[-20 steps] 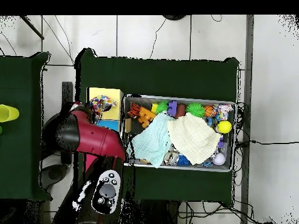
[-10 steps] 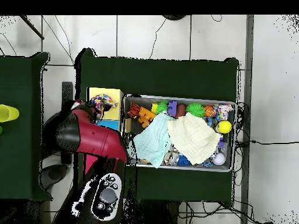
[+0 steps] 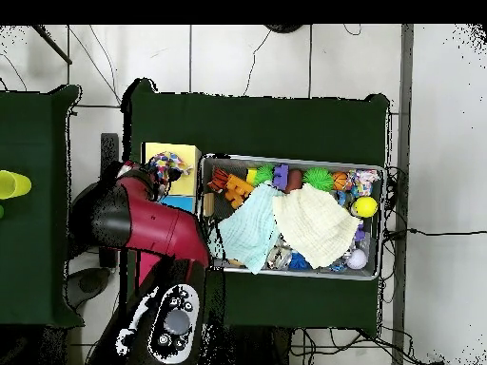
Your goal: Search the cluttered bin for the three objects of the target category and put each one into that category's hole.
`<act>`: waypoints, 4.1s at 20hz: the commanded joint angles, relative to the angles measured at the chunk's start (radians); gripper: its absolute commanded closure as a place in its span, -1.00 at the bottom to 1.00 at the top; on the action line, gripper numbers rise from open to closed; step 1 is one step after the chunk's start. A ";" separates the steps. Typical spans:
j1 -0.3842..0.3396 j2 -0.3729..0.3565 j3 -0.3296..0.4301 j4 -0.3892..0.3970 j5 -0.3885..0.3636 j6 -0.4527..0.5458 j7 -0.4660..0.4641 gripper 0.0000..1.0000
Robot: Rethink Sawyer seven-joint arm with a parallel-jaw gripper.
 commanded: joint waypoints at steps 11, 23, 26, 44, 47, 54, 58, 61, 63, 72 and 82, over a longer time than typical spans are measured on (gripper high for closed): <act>-0.068 0.096 0.071 0.006 -0.047 0.006 0.128 1.00; -0.046 0.108 0.049 0.000 -0.037 0.041 0.146 1.00; -0.037 0.102 0.042 0.003 -0.037 0.062 0.150 1.00; -0.027 0.094 0.007 -0.023 -0.062 0.168 0.140 -1.00; -0.028 0.081 0.003 -0.023 -0.063 0.180 0.141 -1.00; -0.010 0.040 -0.044 -0.060 -0.074 0.284 0.157 -1.00; 0.008 0.017 -0.076 -0.076 -0.083 0.349 0.174 -1.00; 0.016 0.006 -0.091 -0.084 -0.087 0.383 0.178 -1.00; 0.025 -0.006 -0.099 -0.077 -0.088 0.397 0.182 -1.00; 0.028 -0.002 -0.086 -0.053 -0.071 0.357 0.175 -1.00; 0.041 -0.017 -0.114 -0.062 -0.088 0.406 0.182 -1.00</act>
